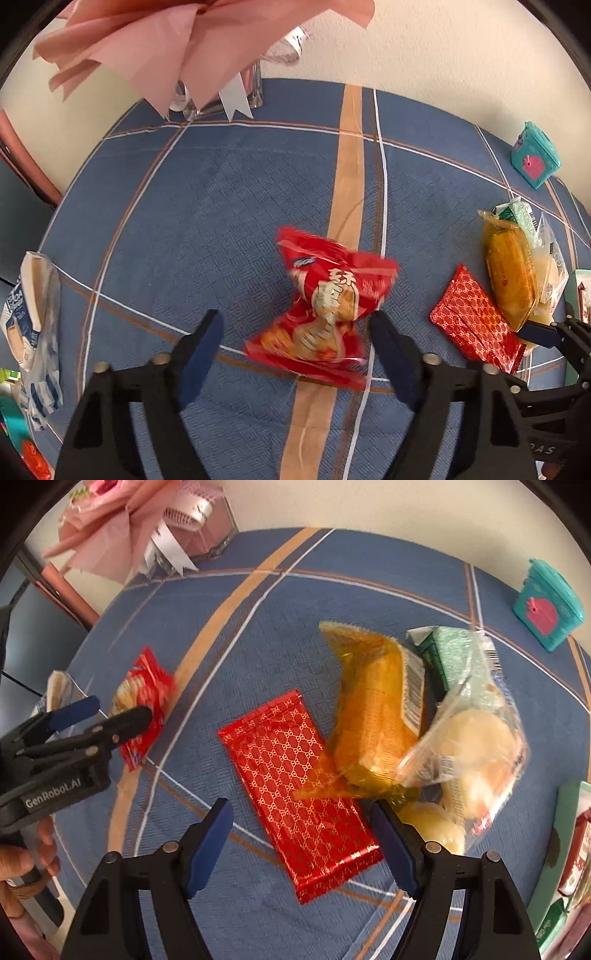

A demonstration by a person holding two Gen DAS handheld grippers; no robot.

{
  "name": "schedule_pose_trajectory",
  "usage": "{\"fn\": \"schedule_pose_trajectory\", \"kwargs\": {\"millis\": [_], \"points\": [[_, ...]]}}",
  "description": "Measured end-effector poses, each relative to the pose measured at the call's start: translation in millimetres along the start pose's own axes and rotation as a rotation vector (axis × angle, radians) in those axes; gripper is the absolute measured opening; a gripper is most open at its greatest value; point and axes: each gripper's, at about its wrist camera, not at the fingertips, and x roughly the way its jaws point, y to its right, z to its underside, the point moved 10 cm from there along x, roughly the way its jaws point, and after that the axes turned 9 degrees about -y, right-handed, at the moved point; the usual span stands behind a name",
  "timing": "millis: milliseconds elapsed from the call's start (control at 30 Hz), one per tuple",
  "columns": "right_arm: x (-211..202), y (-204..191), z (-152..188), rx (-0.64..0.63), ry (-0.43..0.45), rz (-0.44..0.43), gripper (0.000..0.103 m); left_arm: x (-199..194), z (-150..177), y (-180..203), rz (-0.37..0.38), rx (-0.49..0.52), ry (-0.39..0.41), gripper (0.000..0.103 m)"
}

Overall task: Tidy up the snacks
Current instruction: 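Grasp the red nice snack pack with left tool while right tool grasps red patterned bar, then carry the red nice pack and red patterned bar with both tools over the tray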

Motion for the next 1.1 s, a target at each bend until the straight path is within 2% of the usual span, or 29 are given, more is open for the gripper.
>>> {"fn": "schedule_pose_trajectory", "kwargs": {"millis": [67,167,200,333,533,900,1100], "points": [[5.0,-2.1,-1.6,-0.004,-0.007,0.009,0.079,3.5,-0.6,1.1,0.011,-0.001,-0.008,0.077],[8.7,-8.1,-5.4,-0.014,-0.002,0.026,0.076,7.6,2.7,6.0,0.036,-0.003,-0.026,0.063],[8.7,-8.8,-3.7,-0.015,0.001,0.034,0.072,9.1,3.7,8.0,0.044,-0.005,-0.033,0.058],[9.4,-13.4,3.0,-0.026,0.013,0.065,0.061,11.0,8.1,12.2,0.04,-0.012,-0.04,0.052],[7.9,-17.9,13.2,-0.019,0.023,0.062,0.049,5.9,17.6,19.6,0.027,-0.006,-0.037,0.049],[-3.7,-21.1,47.3,0.038,0.034,-0.053,0.047,-6.5,43.0,34.1,0.057,-0.084,-0.04,0.048],[-34.4,-15.1,67.2,0.04,0.091,-0.09,0.046,-38.9,54.6,41.4,0.053,-0.116,0.001,0.048]]}}
